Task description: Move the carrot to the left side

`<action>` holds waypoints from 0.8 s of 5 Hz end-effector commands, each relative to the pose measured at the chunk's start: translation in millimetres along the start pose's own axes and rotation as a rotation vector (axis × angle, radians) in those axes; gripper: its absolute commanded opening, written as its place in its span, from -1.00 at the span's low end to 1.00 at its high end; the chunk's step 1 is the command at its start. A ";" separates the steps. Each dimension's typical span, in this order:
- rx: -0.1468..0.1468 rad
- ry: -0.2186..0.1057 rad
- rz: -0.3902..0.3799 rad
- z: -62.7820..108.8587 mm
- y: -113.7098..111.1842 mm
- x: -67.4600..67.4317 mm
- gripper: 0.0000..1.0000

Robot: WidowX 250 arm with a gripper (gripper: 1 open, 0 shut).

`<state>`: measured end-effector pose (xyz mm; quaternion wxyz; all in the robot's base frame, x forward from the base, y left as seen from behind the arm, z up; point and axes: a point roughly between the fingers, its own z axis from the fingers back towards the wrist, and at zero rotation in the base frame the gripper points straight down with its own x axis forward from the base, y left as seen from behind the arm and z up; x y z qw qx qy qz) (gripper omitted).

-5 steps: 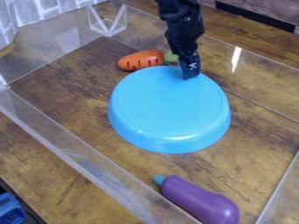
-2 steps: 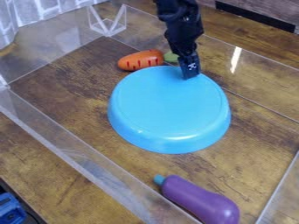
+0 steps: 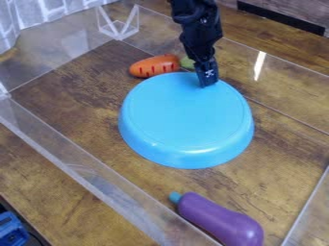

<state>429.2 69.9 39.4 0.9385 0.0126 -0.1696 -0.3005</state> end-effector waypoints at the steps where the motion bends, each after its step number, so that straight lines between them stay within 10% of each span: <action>1: 0.044 -0.015 0.030 26.0 22.5 -4.9 1.00; 4: 0.078 -0.058 0.032 53.3 38.7 6.3 1.00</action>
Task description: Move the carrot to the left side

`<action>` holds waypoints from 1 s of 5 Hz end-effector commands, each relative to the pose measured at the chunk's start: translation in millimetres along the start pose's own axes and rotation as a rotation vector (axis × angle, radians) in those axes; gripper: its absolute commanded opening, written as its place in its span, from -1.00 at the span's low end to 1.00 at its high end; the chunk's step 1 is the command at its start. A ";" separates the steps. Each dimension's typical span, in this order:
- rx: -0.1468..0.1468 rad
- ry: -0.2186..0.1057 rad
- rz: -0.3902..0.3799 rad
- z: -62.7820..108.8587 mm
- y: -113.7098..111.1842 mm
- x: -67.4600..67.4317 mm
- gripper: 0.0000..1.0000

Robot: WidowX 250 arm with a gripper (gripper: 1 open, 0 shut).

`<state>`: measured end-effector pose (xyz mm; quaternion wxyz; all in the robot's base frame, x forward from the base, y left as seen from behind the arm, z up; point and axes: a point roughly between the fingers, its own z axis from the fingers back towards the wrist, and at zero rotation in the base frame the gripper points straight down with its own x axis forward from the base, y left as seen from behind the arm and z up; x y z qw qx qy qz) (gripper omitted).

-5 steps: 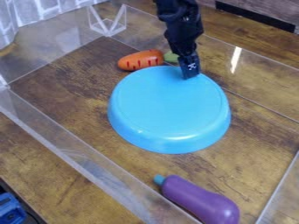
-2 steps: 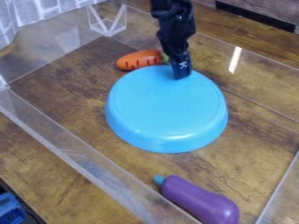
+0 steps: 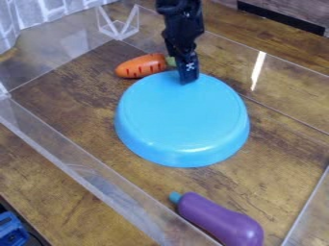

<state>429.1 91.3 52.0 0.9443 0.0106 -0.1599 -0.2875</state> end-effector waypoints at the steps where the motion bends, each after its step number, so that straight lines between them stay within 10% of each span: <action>1: 0.083 -0.085 -0.022 40.2 23.0 17.0 1.00; 5: 0.070 -0.078 -0.084 23.7 30.1 16.8 1.00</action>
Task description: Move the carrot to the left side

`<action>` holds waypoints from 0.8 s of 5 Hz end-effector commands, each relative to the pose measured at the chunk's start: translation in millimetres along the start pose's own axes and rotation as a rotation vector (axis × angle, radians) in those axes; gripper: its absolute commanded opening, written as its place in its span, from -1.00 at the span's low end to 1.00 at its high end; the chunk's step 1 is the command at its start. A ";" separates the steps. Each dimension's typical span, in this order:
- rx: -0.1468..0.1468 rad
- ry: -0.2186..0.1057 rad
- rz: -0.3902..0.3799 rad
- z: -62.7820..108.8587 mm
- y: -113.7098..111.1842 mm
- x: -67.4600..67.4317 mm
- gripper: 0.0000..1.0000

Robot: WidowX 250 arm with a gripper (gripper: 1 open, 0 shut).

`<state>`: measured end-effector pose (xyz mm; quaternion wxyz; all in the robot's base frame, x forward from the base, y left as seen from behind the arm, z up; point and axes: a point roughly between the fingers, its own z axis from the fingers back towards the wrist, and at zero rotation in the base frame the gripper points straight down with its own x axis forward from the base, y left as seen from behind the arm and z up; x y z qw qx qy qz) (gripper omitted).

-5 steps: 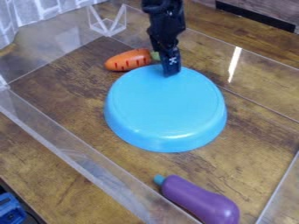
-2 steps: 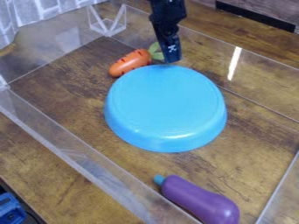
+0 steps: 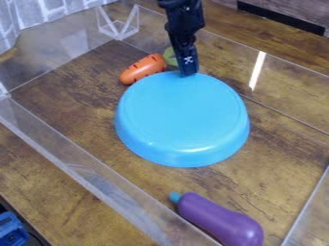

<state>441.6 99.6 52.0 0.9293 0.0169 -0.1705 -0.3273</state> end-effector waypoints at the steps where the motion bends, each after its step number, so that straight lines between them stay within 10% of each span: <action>1: 0.064 -0.052 -0.009 24.9 17.2 10.3 -1.00; 4: 0.078 -0.072 -0.030 40.5 14.3 14.5 -1.00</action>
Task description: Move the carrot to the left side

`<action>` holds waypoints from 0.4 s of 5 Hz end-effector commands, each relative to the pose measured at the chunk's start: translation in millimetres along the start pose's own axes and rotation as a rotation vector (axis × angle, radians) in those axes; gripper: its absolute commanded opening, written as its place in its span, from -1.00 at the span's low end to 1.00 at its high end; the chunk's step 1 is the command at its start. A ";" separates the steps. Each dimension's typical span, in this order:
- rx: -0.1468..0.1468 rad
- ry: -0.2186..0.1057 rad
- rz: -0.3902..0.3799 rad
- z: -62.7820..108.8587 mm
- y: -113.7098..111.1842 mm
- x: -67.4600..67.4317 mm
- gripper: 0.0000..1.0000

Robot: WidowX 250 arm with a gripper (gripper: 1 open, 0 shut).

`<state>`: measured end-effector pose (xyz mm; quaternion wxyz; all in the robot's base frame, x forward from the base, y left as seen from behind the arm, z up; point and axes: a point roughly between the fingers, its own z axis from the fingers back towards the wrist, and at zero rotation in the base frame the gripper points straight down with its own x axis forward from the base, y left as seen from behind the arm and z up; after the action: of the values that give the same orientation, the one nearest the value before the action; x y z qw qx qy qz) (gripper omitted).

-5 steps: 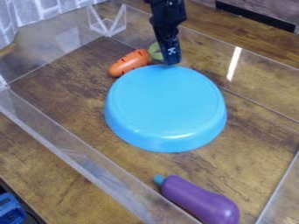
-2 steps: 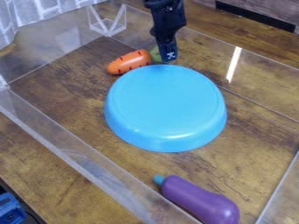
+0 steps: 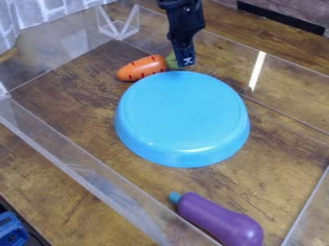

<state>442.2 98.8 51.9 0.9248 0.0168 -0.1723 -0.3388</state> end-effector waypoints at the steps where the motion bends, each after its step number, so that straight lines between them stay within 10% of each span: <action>1: 0.089 -0.074 -0.014 47.5 13.7 15.2 -1.00; 2: 0.095 -0.083 -0.022 53.4 12.5 16.9 -1.00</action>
<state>439.1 96.8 54.0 0.9226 0.0143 -0.1734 -0.3442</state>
